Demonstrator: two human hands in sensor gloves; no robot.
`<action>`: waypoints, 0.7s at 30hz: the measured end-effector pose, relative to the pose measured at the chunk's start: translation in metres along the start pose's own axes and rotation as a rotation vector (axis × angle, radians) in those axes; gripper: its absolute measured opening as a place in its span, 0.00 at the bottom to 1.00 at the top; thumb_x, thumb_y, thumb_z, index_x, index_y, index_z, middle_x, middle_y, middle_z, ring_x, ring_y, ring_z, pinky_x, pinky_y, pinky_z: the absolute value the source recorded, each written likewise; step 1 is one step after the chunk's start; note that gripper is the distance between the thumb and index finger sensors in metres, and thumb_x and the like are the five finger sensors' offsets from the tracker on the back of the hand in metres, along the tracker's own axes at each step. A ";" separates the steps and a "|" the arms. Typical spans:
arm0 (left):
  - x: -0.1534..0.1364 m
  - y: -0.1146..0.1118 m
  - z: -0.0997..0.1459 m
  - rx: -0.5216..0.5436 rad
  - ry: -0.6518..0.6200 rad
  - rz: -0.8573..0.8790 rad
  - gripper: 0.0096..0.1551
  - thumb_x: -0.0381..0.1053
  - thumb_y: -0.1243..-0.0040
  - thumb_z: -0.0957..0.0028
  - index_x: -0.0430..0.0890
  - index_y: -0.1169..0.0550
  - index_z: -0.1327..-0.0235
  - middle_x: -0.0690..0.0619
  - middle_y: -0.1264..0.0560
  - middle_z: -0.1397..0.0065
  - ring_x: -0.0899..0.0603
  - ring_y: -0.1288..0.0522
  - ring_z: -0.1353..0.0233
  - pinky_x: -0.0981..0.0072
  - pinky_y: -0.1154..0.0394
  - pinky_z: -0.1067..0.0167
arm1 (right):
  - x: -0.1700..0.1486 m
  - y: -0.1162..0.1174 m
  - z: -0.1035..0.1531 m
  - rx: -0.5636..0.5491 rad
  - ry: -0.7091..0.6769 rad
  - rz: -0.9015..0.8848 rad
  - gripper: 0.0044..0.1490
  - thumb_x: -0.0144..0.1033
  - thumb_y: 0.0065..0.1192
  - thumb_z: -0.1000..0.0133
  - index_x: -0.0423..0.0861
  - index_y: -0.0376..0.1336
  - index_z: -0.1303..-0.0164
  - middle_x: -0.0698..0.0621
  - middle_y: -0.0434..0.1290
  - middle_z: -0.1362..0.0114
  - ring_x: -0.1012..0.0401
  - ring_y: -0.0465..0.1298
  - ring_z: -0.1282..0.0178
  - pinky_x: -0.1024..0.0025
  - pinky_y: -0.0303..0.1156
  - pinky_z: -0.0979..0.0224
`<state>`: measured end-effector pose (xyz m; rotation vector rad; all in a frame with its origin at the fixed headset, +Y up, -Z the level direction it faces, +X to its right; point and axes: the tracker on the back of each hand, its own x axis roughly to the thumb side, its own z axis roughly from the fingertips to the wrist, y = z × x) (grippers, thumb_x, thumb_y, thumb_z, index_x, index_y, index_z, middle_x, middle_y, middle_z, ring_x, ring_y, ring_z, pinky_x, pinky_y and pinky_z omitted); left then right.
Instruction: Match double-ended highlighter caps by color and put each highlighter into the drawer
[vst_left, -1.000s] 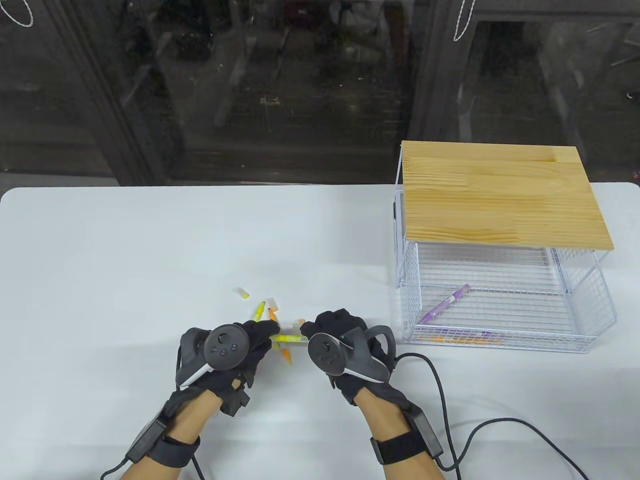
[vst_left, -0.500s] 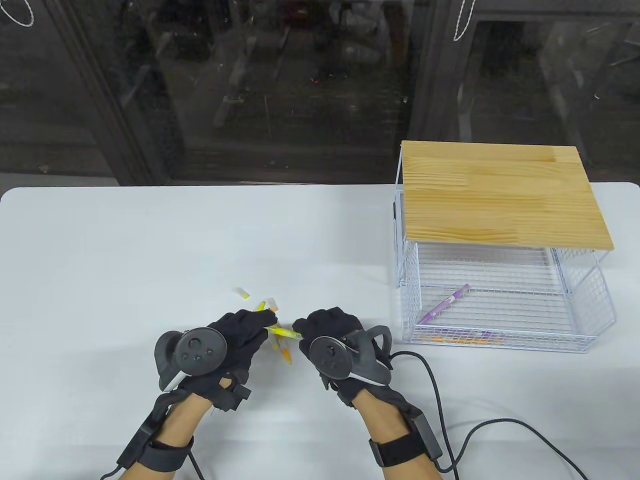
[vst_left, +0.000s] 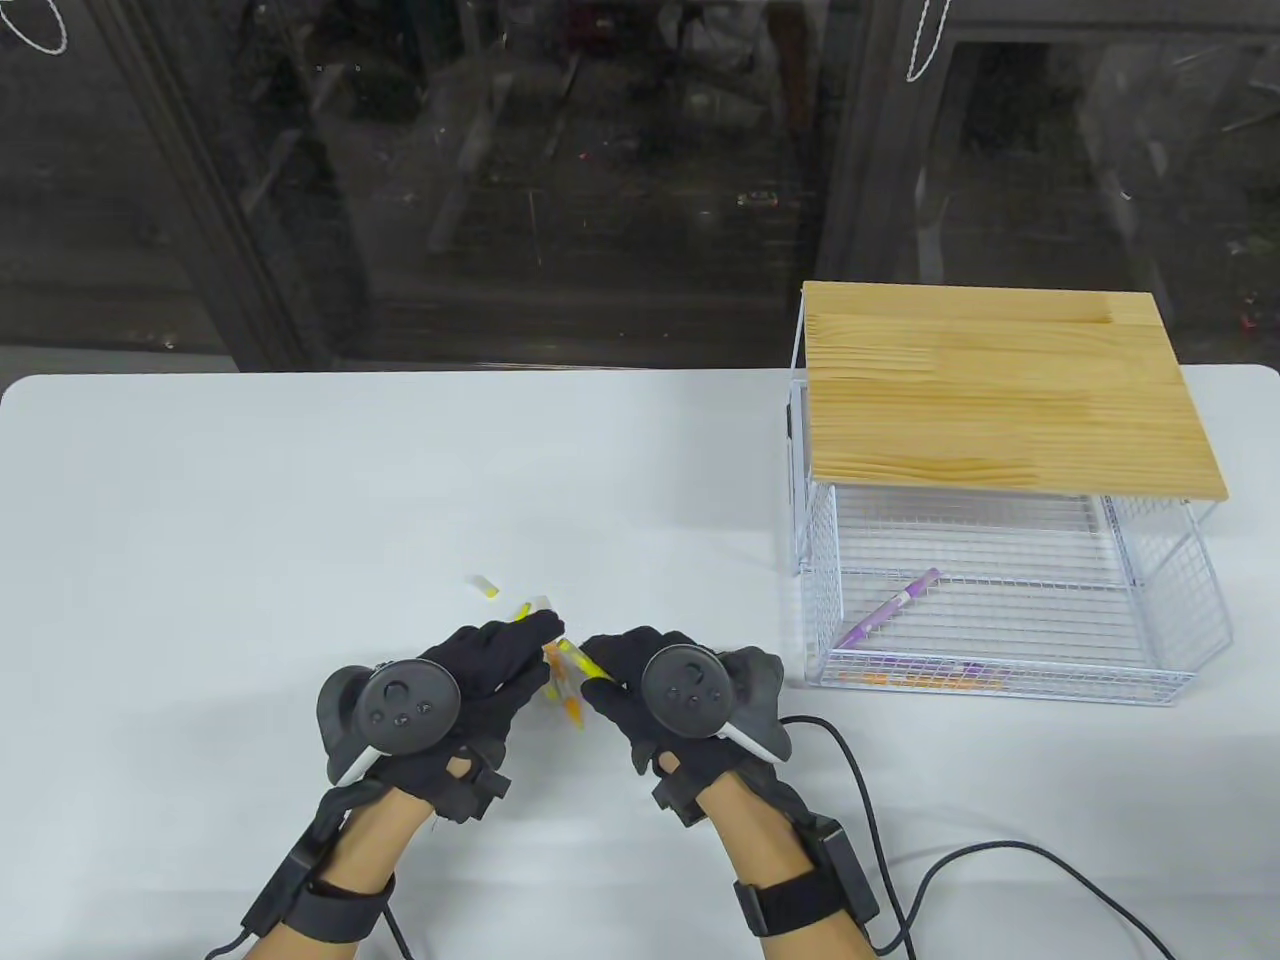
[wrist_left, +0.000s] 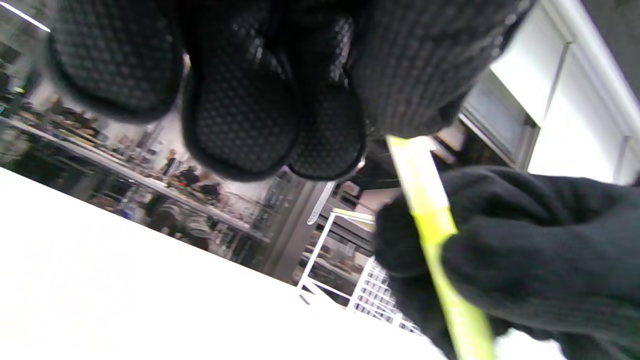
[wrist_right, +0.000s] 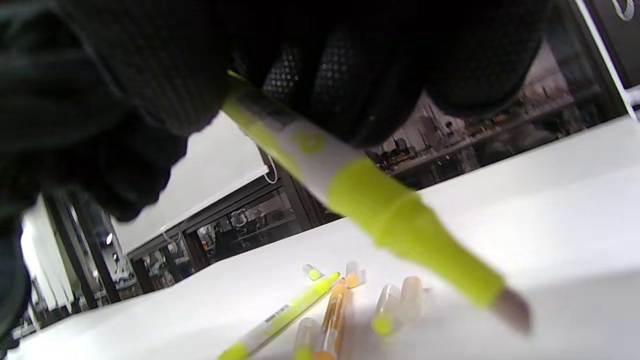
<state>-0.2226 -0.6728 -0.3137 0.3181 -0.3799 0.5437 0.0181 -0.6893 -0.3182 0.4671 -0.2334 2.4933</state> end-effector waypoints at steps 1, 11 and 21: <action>-0.002 0.000 -0.001 -0.005 0.016 -0.017 0.29 0.53 0.30 0.60 0.58 0.17 0.42 0.56 0.12 0.48 0.42 0.13 0.55 0.45 0.17 0.56 | -0.003 -0.001 0.000 -0.003 0.016 -0.031 0.30 0.51 0.73 0.54 0.55 0.73 0.41 0.54 0.82 0.43 0.57 0.83 0.54 0.53 0.78 0.42; -0.019 -0.034 -0.010 -0.248 0.089 -0.343 0.25 0.53 0.31 0.59 0.58 0.13 0.45 0.54 0.12 0.46 0.40 0.14 0.51 0.43 0.19 0.53 | -0.039 0.001 -0.004 0.030 0.200 -0.320 0.30 0.49 0.73 0.53 0.52 0.71 0.41 0.53 0.81 0.42 0.57 0.85 0.53 0.53 0.78 0.43; -0.015 -0.070 -0.016 -0.391 0.041 -0.515 0.26 0.53 0.33 0.57 0.63 0.15 0.43 0.51 0.15 0.42 0.38 0.18 0.45 0.39 0.21 0.50 | -0.053 0.003 -0.005 0.043 0.244 -0.405 0.30 0.48 0.73 0.53 0.51 0.70 0.40 0.53 0.80 0.41 0.56 0.84 0.52 0.52 0.78 0.42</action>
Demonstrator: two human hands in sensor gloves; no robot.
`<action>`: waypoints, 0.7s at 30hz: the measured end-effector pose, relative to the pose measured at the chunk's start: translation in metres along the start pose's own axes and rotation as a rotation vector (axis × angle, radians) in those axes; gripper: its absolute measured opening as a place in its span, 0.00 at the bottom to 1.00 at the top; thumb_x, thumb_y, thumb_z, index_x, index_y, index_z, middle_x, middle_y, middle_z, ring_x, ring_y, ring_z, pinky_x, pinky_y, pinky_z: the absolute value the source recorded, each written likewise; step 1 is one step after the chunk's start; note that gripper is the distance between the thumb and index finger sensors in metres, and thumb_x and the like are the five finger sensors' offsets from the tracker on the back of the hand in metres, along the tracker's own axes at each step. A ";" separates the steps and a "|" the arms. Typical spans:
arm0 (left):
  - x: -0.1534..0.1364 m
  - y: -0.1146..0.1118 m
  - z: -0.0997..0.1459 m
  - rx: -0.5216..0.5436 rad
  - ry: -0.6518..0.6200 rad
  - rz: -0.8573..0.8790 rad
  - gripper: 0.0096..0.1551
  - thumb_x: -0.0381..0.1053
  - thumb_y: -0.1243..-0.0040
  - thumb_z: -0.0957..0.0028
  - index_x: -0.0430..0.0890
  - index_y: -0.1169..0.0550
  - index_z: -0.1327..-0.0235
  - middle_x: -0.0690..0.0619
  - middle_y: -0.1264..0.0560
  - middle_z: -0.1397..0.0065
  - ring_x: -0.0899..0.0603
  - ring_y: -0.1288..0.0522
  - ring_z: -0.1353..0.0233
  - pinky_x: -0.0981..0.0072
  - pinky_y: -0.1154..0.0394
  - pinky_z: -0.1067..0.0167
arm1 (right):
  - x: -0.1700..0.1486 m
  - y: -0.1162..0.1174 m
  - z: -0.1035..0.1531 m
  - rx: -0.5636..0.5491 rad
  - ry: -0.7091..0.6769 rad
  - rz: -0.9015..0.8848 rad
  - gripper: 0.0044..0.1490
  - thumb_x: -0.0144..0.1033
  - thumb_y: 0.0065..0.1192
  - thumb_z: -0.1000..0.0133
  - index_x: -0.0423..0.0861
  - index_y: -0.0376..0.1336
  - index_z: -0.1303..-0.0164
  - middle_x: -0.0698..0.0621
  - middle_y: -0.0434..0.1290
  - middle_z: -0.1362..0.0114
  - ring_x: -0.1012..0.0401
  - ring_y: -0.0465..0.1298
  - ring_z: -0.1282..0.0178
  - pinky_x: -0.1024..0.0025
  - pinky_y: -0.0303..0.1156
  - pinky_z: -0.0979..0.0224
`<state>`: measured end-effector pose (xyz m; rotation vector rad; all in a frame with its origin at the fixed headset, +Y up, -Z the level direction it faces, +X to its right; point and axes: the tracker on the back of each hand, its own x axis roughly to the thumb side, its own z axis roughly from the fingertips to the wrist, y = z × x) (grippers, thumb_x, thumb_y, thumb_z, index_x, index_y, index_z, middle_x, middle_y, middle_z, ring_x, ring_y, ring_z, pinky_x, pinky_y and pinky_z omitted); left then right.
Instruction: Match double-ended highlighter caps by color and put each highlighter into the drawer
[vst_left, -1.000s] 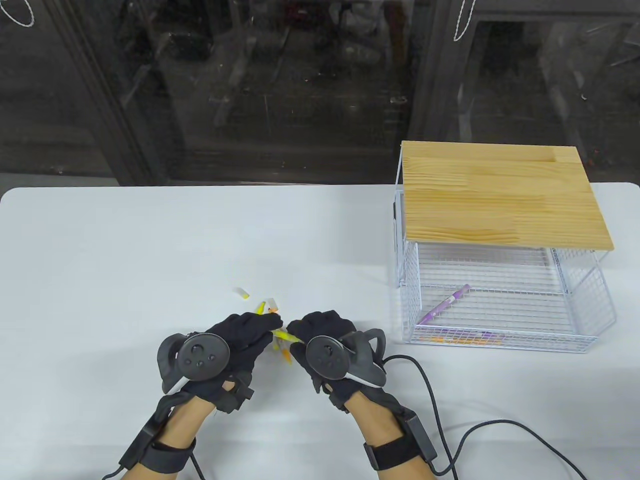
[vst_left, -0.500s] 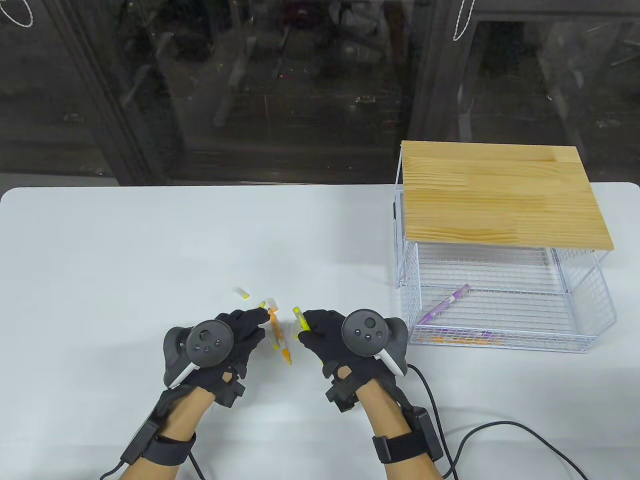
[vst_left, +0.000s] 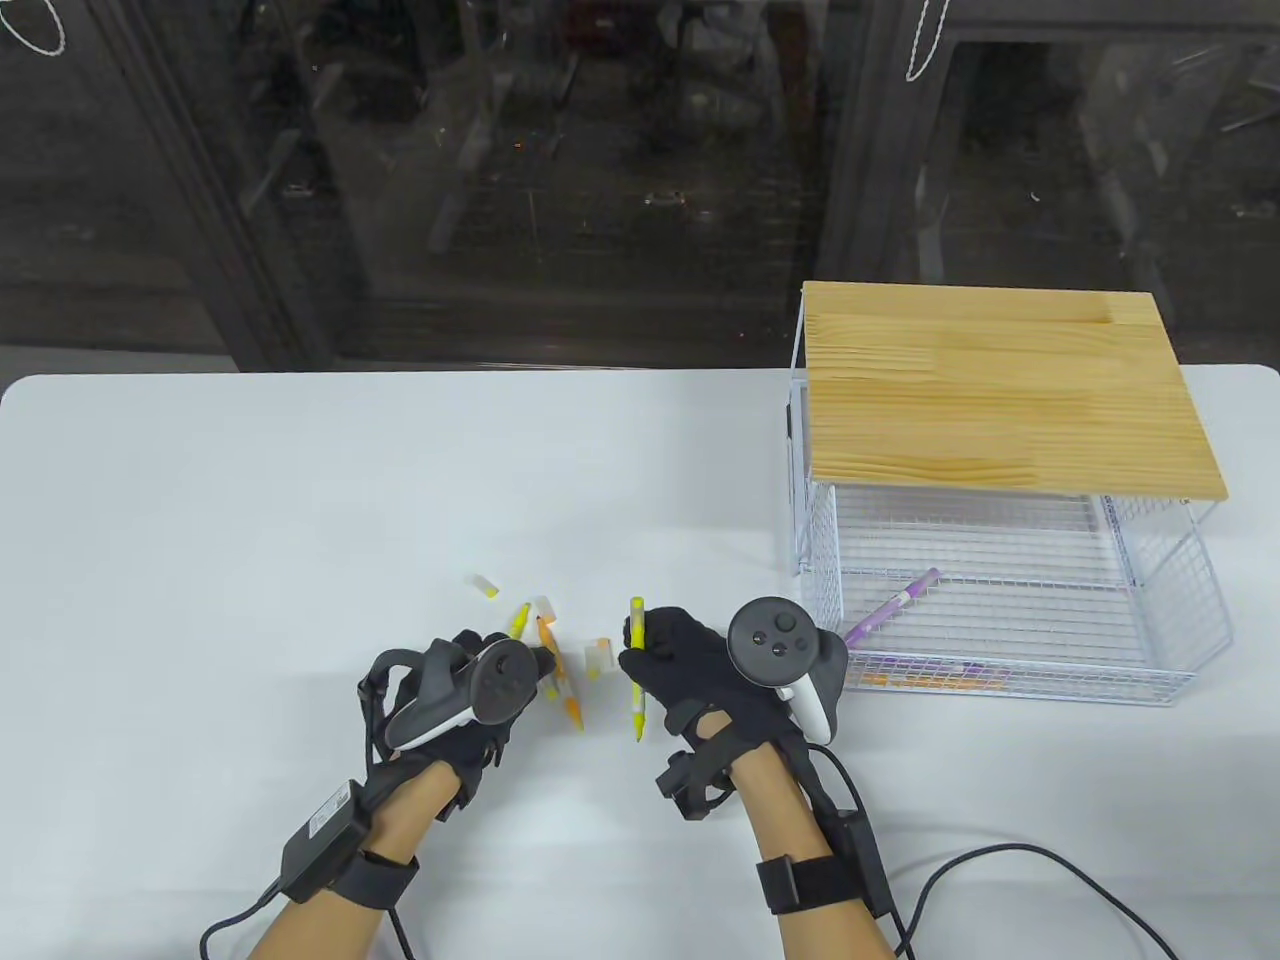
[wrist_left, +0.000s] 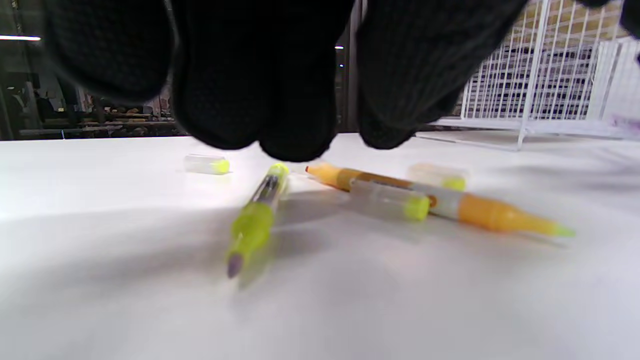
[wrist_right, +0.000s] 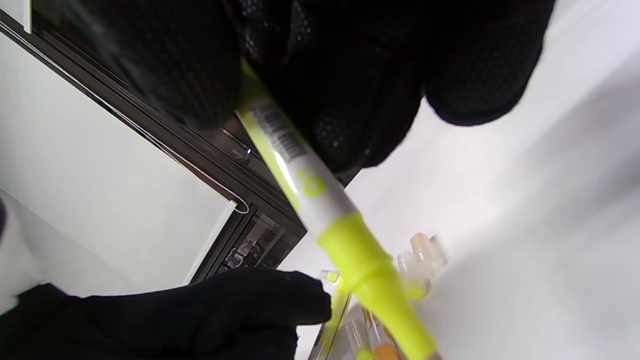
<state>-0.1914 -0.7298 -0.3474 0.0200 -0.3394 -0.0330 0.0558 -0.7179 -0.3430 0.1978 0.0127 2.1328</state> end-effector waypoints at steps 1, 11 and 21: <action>0.002 -0.002 -0.002 -0.010 -0.004 -0.020 0.26 0.53 0.33 0.57 0.64 0.15 0.43 0.51 0.15 0.42 0.38 0.18 0.44 0.39 0.21 0.50 | 0.000 -0.001 0.000 -0.005 -0.002 -0.004 0.30 0.48 0.73 0.53 0.51 0.70 0.40 0.53 0.80 0.41 0.56 0.84 0.52 0.52 0.78 0.42; 0.008 -0.007 -0.005 -0.025 -0.011 -0.060 0.25 0.53 0.32 0.57 0.63 0.14 0.44 0.52 0.14 0.43 0.38 0.18 0.44 0.40 0.21 0.50 | -0.003 -0.006 0.000 -0.018 0.000 -0.043 0.30 0.48 0.72 0.52 0.51 0.70 0.40 0.53 0.80 0.41 0.56 0.84 0.52 0.52 0.78 0.42; 0.008 -0.009 -0.004 -0.053 0.014 -0.139 0.28 0.54 0.26 0.61 0.65 0.16 0.43 0.56 0.15 0.42 0.40 0.18 0.43 0.42 0.21 0.49 | -0.004 -0.006 0.000 -0.018 -0.003 -0.048 0.30 0.48 0.72 0.52 0.51 0.70 0.40 0.52 0.80 0.40 0.56 0.84 0.52 0.52 0.78 0.42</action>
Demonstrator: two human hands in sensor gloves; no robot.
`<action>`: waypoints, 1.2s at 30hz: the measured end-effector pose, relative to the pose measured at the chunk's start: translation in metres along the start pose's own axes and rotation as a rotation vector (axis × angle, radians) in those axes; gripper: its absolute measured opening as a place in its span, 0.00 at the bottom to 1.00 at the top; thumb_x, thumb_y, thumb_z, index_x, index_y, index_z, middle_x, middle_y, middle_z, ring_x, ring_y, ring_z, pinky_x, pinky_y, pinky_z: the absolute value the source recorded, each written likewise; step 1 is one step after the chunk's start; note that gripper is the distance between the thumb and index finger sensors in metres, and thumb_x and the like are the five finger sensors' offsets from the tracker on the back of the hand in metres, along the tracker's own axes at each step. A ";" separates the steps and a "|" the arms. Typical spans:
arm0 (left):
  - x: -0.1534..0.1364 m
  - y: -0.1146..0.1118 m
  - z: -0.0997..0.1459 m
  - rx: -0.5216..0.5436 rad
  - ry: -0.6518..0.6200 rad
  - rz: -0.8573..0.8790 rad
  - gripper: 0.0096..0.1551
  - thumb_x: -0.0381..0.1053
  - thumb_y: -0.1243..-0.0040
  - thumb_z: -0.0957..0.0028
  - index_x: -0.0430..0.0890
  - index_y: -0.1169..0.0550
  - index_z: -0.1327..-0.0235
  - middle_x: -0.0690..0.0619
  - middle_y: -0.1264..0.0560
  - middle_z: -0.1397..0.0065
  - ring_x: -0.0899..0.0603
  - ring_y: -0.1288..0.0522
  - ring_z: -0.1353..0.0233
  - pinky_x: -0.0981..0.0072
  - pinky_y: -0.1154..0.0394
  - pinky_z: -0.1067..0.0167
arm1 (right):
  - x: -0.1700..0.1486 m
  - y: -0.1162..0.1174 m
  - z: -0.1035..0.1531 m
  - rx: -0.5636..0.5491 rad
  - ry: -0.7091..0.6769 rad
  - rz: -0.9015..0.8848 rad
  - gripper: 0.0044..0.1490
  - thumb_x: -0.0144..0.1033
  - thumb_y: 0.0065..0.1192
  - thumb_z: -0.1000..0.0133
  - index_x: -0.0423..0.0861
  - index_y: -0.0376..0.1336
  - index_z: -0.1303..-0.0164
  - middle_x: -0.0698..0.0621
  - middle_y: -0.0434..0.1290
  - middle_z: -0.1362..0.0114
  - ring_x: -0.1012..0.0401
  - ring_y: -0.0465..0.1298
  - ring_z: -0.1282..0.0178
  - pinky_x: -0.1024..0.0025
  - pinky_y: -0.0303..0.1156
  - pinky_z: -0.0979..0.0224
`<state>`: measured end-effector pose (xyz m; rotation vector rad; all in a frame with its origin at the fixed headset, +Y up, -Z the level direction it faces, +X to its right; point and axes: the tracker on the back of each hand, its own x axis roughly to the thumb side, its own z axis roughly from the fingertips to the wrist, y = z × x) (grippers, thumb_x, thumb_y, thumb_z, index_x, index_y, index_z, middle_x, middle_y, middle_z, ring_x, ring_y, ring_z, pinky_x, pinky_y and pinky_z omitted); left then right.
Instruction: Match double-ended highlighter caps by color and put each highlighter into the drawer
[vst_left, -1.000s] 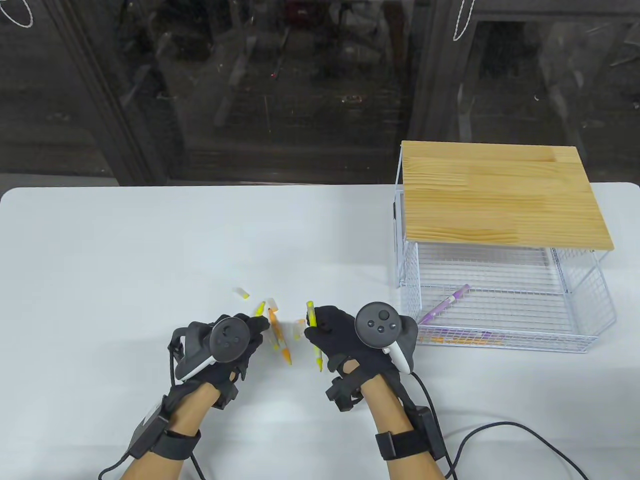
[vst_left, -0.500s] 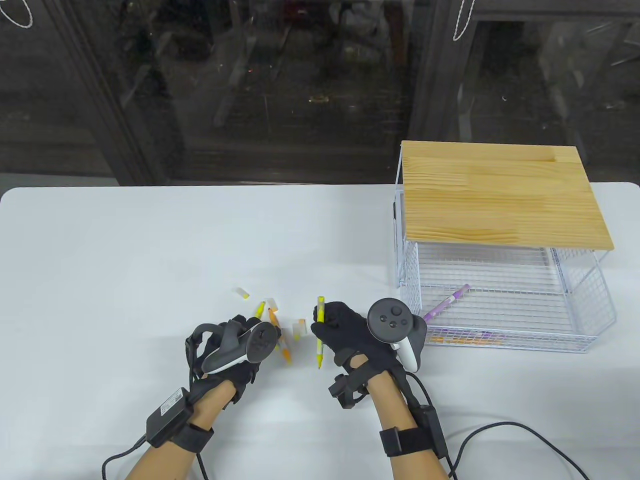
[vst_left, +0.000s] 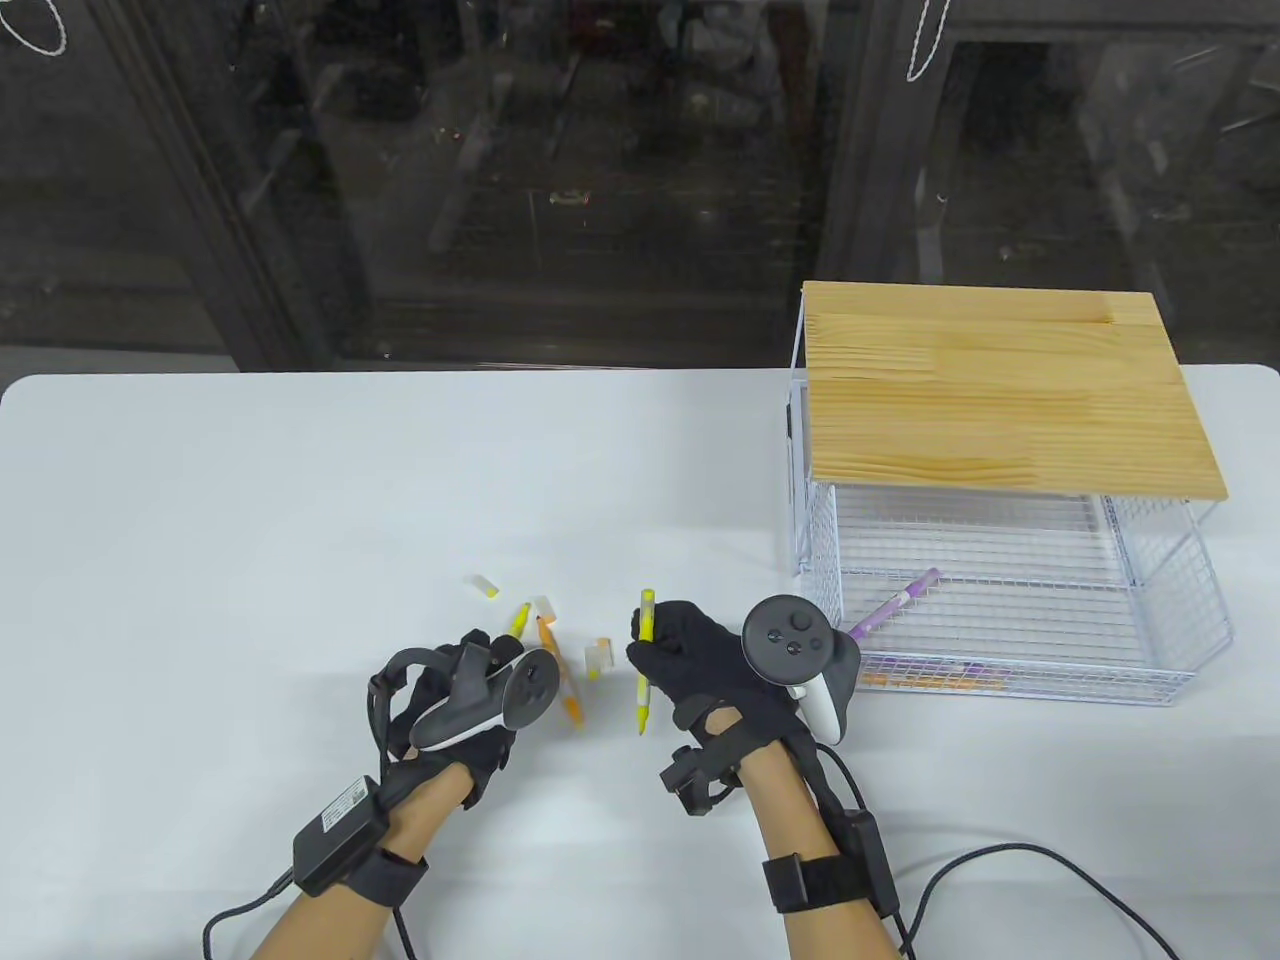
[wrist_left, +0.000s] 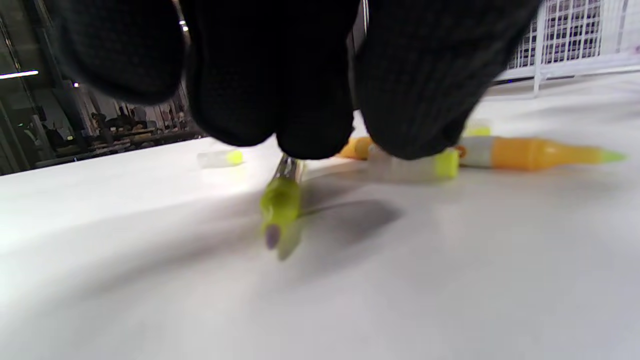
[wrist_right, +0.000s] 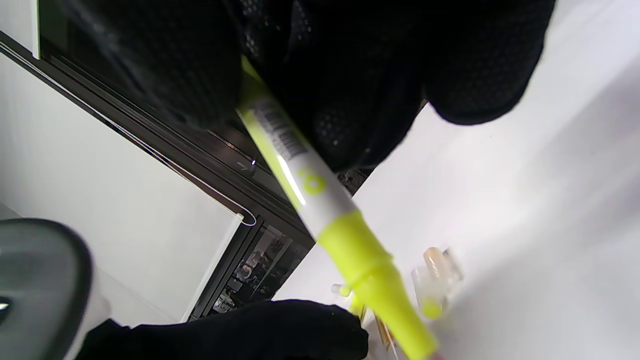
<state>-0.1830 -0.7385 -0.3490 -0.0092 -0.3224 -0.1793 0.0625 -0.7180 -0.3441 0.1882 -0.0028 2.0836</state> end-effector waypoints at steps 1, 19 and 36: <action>0.000 0.000 0.000 0.002 -0.001 0.004 0.28 0.54 0.26 0.62 0.64 0.16 0.43 0.55 0.15 0.42 0.40 0.18 0.43 0.42 0.21 0.50 | 0.000 0.000 0.000 0.000 0.000 -0.002 0.31 0.48 0.72 0.52 0.51 0.70 0.40 0.52 0.80 0.41 0.56 0.84 0.52 0.52 0.78 0.42; 0.017 -0.001 0.001 -0.018 -0.052 -0.069 0.25 0.58 0.24 0.65 0.56 0.10 0.53 0.57 0.13 0.43 0.40 0.18 0.42 0.43 0.20 0.49 | -0.002 -0.004 0.000 -0.007 0.004 -0.015 0.30 0.48 0.72 0.52 0.50 0.70 0.40 0.52 0.80 0.40 0.56 0.84 0.52 0.52 0.77 0.42; -0.027 0.026 0.017 0.091 0.049 0.345 0.37 0.53 0.30 0.60 0.54 0.25 0.32 0.55 0.13 0.45 0.40 0.17 0.46 0.42 0.20 0.49 | -0.008 -0.013 -0.001 -0.016 0.012 -0.152 0.29 0.48 0.76 0.53 0.55 0.70 0.42 0.53 0.81 0.39 0.55 0.84 0.50 0.51 0.77 0.41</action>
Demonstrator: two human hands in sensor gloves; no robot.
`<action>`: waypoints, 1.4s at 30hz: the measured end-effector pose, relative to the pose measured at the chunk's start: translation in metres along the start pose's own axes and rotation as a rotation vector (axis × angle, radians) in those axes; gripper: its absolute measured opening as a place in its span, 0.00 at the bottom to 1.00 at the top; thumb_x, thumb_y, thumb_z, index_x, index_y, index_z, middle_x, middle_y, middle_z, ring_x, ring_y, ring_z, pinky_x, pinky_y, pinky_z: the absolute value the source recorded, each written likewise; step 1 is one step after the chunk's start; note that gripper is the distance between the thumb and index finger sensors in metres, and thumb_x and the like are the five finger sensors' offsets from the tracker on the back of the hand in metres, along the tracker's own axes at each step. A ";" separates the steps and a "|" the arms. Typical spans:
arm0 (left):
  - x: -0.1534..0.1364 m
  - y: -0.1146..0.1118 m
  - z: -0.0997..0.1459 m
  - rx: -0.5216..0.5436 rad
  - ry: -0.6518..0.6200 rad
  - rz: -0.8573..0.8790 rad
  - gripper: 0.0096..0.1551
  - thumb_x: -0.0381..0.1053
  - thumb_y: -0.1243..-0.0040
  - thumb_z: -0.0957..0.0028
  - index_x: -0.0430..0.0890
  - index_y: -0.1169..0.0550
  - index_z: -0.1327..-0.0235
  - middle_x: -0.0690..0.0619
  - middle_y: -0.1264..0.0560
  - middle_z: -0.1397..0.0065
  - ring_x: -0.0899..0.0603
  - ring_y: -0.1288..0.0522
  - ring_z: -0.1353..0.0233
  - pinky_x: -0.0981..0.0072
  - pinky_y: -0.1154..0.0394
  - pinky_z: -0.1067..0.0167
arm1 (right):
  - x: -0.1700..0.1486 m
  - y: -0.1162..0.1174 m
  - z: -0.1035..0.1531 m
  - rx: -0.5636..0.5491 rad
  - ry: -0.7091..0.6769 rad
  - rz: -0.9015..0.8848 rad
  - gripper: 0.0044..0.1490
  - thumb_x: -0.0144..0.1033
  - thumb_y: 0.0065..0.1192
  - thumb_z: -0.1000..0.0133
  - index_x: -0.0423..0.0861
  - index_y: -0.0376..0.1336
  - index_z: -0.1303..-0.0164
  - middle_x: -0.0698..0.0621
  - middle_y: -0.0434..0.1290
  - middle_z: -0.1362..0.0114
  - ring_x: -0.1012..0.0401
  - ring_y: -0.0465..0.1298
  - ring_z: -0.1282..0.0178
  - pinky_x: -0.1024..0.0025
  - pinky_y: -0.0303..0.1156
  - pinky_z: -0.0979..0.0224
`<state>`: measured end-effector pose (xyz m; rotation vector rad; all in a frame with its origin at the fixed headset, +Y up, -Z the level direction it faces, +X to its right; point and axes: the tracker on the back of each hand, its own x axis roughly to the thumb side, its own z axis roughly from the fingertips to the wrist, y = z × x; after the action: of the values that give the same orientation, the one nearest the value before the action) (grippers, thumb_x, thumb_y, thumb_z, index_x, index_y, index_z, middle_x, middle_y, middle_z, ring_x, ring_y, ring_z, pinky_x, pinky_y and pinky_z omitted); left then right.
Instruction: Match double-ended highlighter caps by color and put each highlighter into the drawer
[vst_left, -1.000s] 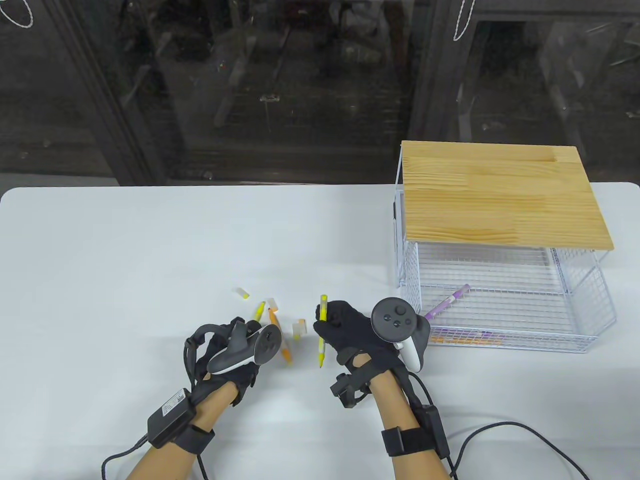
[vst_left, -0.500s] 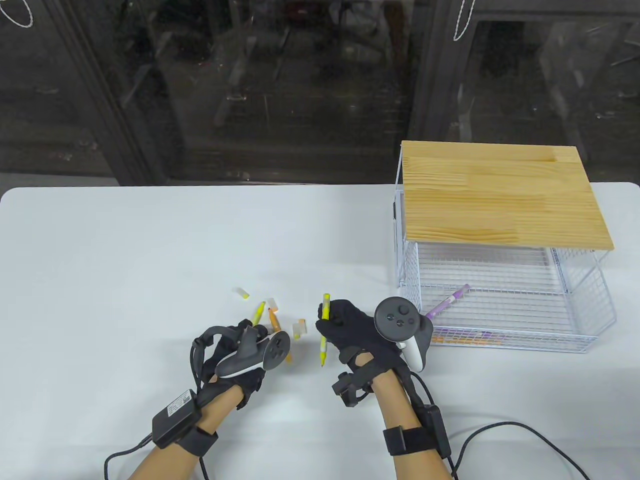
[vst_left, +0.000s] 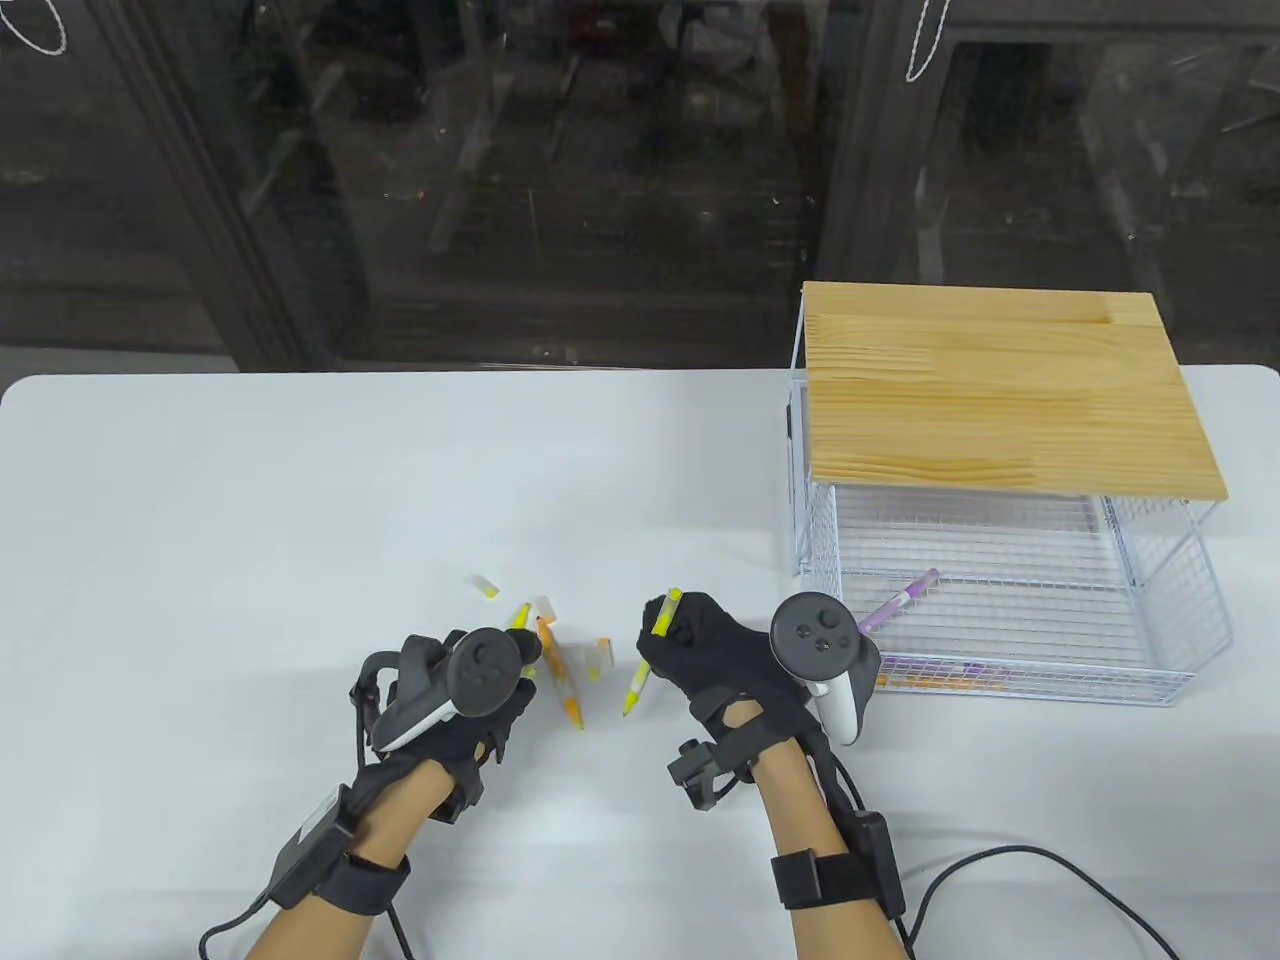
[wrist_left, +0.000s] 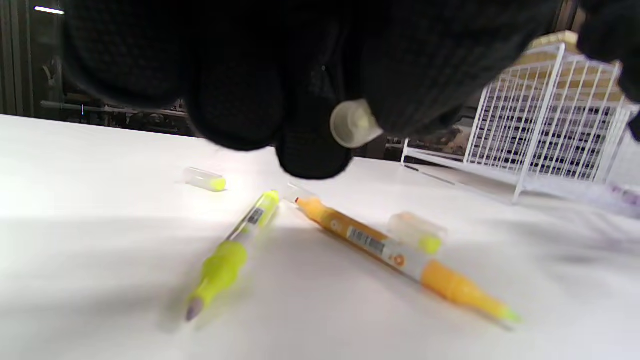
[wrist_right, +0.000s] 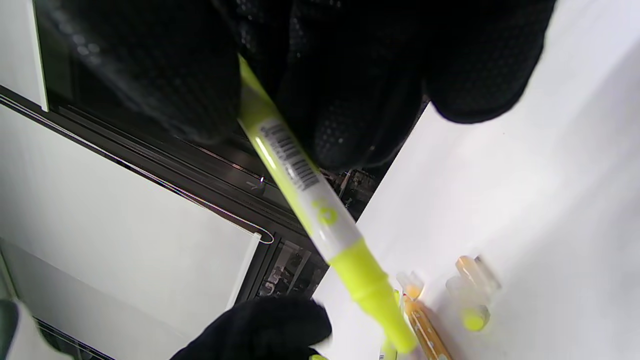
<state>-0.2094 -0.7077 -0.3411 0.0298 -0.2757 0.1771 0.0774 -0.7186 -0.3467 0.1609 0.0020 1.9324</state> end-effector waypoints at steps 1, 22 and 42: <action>-0.003 0.002 0.001 0.008 0.006 0.028 0.38 0.53 0.30 0.60 0.56 0.26 0.30 0.56 0.13 0.44 0.40 0.18 0.46 0.42 0.20 0.49 | 0.000 0.000 0.000 0.002 0.002 -0.010 0.29 0.48 0.76 0.53 0.55 0.70 0.42 0.53 0.81 0.39 0.55 0.84 0.51 0.51 0.77 0.41; -0.032 0.015 0.008 0.051 0.031 0.424 0.19 0.54 0.25 0.64 0.59 0.16 0.58 0.58 0.10 0.48 0.42 0.14 0.48 0.45 0.17 0.52 | 0.000 0.000 0.001 0.024 -0.009 -0.117 0.28 0.46 0.76 0.53 0.57 0.68 0.42 0.53 0.78 0.37 0.56 0.83 0.50 0.51 0.75 0.39; -0.033 0.001 0.006 -0.062 0.036 0.753 0.20 0.48 0.29 0.61 0.56 0.18 0.54 0.56 0.10 0.45 0.44 0.13 0.50 0.45 0.17 0.53 | 0.004 0.010 0.003 0.086 -0.045 -0.219 0.27 0.42 0.79 0.54 0.60 0.69 0.44 0.55 0.78 0.33 0.56 0.84 0.44 0.52 0.76 0.35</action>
<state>-0.2423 -0.7126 -0.3440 -0.1417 -0.2459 0.9160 0.0674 -0.7188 -0.3430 0.2511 0.0709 1.7105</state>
